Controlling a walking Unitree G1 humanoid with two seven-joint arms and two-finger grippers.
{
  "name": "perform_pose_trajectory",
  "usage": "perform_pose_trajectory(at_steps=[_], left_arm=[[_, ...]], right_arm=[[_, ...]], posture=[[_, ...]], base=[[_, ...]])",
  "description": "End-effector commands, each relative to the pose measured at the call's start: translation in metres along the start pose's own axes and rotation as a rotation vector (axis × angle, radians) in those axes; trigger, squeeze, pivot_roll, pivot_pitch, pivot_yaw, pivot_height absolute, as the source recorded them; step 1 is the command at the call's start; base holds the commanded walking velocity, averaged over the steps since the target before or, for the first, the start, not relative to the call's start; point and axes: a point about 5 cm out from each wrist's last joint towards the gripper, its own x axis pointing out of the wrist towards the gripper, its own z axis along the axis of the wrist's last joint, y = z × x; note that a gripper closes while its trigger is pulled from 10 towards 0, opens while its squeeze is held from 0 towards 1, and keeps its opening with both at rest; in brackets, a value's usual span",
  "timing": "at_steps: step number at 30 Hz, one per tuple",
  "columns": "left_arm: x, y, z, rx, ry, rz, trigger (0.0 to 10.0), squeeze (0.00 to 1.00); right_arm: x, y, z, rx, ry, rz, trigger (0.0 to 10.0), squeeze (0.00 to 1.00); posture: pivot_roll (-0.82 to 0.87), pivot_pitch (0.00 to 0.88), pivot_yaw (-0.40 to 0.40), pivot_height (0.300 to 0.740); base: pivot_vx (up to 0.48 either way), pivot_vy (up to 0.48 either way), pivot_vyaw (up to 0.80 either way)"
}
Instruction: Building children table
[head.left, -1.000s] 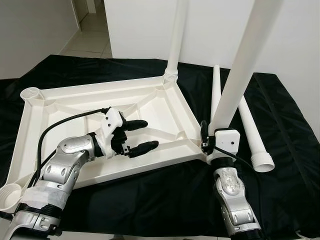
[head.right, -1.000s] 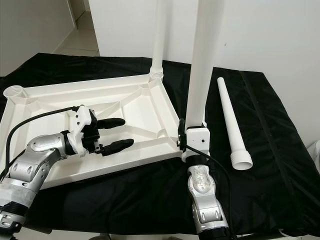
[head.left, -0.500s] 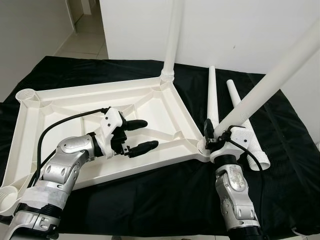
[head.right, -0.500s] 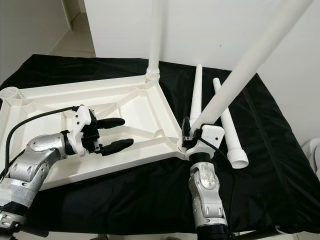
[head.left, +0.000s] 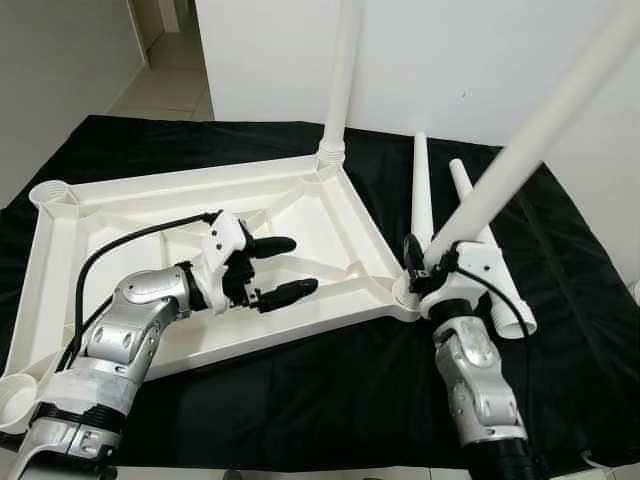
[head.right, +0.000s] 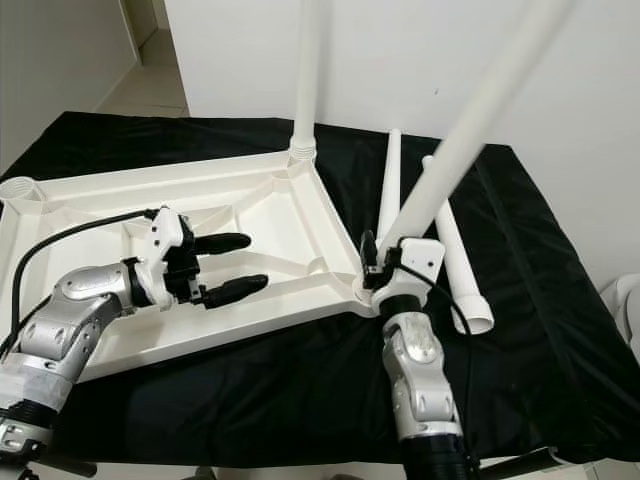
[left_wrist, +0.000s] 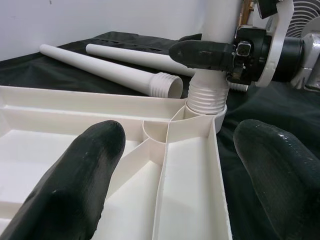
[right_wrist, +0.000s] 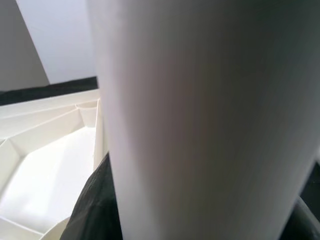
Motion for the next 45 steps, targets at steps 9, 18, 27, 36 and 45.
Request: perform_pose_trajectory(at_steps=[9,18,27,36,45], left_arm=[[-0.002,0.006,0.007,0.018,-0.006,-0.009,10.0,0.0],[0.013,0.019,0.036,0.016,-0.101,-0.011,10.0,0.0],[0.026,0.027,0.057,0.038,-0.157,-0.039,10.0,0.0],[0.032,0.023,0.061,0.028,-0.176,-0.085,10.0,0.0],[0.04,0.017,0.07,-0.039,-0.203,-0.206,10.0,1.0]], right_arm=[[-0.011,-0.019,-0.035,-0.002,0.235,-0.033,10.0,0.0],[-0.015,0.003,-0.023,0.015,0.172,0.101,10.0,0.0],[-0.024,0.027,-0.019,0.016,0.19,0.245,10.0,0.0],[-0.032,0.037,-0.011,0.026,0.16,0.319,10.0,0.0],[-0.028,0.016,0.024,0.018,0.036,0.354,10.0,0.0]], posture=[[0.04,0.032,-0.007,0.74],[0.04,0.025,-0.011,0.74],[0.03,0.015,-0.013,0.74],[0.02,0.007,-0.01,0.74],[0.02,0.0,-0.015,0.74]], base=[[0.0,0.0,0.0],[0.0,0.0,0.0],[0.0,0.0,0.0],[0.0,0.0,0.0],[0.0,0.0,0.0]])
